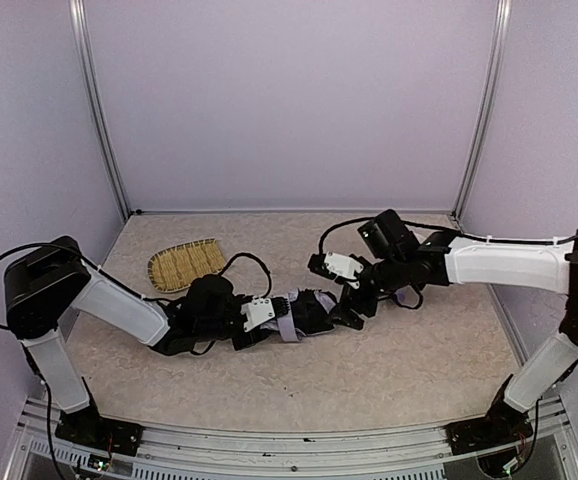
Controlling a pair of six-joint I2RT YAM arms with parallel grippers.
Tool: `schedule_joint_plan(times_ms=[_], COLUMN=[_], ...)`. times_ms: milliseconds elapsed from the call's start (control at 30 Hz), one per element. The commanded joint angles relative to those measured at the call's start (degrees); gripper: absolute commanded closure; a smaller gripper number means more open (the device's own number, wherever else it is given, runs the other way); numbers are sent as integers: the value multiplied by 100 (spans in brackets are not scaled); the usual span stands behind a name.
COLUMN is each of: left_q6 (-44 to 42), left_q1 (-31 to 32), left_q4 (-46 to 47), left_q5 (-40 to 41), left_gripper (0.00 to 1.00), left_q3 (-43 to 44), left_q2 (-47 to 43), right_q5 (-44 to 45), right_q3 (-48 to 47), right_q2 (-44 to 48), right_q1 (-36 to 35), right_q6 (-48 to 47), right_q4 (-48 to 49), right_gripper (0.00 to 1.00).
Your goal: Put away the umbrella
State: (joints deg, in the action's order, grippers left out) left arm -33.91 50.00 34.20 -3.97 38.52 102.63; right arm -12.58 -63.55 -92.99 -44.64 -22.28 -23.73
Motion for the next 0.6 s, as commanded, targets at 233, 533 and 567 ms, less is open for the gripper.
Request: schedule_joint_plan(times_ms=[233, 533, 567], left_q6=[-1582, -2327, -2345], left_q1=[-61, -52, -52], left_q4=[214, 167, 134], left_q5=[1913, 2224, 2232], left_gripper=[100, 100, 100], left_q3=[646, 1135, 1212], left_q2=[-1229, -1624, -1650], right_q5=[-314, -1859, -1888], right_q3=[1075, 1930, 1963], right_q2=[2040, 1270, 1186], right_q1=[86, 88, 87], right_q6=[645, 2170, 2307], right_q4=[2464, 4672, 4925], right_gripper=[0, 16, 16])
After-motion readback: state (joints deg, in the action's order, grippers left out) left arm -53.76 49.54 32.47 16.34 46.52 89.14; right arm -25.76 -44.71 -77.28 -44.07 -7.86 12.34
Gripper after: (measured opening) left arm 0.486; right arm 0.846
